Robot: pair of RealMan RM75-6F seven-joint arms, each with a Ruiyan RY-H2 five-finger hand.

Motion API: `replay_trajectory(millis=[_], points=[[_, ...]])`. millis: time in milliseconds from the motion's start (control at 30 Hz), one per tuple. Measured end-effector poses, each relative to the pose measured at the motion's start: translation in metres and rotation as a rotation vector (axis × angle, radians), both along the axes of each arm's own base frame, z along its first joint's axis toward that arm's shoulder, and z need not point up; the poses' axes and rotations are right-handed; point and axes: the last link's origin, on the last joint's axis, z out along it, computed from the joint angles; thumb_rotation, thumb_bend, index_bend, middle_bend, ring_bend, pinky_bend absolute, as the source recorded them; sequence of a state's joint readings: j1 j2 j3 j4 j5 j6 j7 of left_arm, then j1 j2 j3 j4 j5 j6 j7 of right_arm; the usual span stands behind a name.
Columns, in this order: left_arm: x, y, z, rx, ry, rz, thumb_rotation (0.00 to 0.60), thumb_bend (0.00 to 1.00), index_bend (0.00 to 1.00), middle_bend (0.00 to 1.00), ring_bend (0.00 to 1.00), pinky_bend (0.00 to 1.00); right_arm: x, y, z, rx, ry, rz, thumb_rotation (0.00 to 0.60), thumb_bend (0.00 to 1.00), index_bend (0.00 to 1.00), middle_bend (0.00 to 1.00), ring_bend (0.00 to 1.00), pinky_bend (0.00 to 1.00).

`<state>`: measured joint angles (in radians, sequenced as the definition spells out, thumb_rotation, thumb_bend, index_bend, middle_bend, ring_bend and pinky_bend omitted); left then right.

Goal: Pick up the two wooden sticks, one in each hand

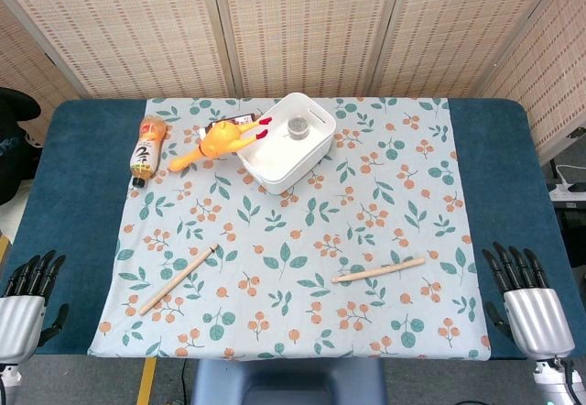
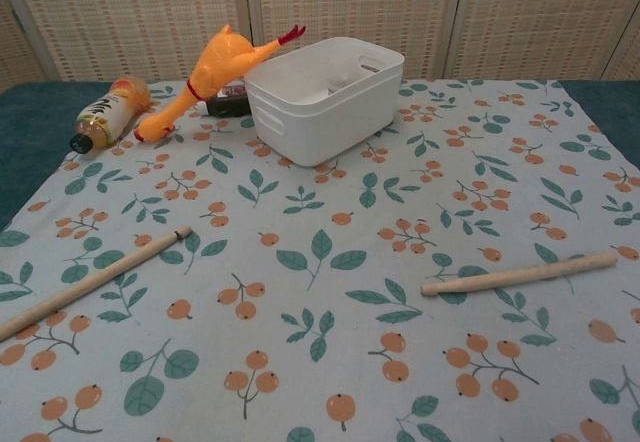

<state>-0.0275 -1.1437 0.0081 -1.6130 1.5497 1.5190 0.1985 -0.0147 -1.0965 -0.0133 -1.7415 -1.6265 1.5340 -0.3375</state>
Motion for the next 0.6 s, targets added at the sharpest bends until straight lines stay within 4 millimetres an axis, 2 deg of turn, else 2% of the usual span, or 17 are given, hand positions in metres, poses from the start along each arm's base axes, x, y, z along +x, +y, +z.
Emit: replay_trajectory(millis=[100, 267, 367, 467, 600], points=[[0.002, 0.001, -0.005, -0.011, -0.014, -0.016, 0.6, 0.43, 0.0, 0.03, 0.0, 0.14, 0.0, -0.001, -0.001, -0.003, 0.001, 0.001, 0.6, 0.28, 0.0, 0.0, 0.0, 0.0], [0.01, 0.005, -0.025, -0.05, -0.115, -0.066, 0.6, 0.42, 0.05, 0.17, 0.07, 0.15, 0.0, -0.002, -0.004, -0.006, 0.006, 0.001, 0.6, 0.28, 0.0, 0.0, 0.0, 0.0], [0.013, 0.008, -0.047, -0.095, -0.169, -0.071, 0.6, 0.42, 0.08, 0.22, 0.1, 0.15, -0.001, -0.003, -0.007, 0.0, 0.014, -0.003, 0.6, 0.28, 0.0, 0.0, 0.0, 0.0], [0.018, 0.012, -0.063, -0.133, -0.146, -0.077, 0.6, 0.42, 0.1, 0.26, 0.12, 0.15, -0.003, -0.006, -0.01, 0.009, 0.021, -0.013, 0.6, 0.28, 0.0, 0.0, 0.0, 0.0], [0.04, 0.018, -0.103, -0.197, -0.147, -0.108, 0.6, 0.42, 0.11, 0.29, 0.14, 0.15, -0.005, -0.008, -0.012, 0.024, 0.024, -0.027, 0.6, 0.28, 0.0, 0.0, 0.0, 0.0]])
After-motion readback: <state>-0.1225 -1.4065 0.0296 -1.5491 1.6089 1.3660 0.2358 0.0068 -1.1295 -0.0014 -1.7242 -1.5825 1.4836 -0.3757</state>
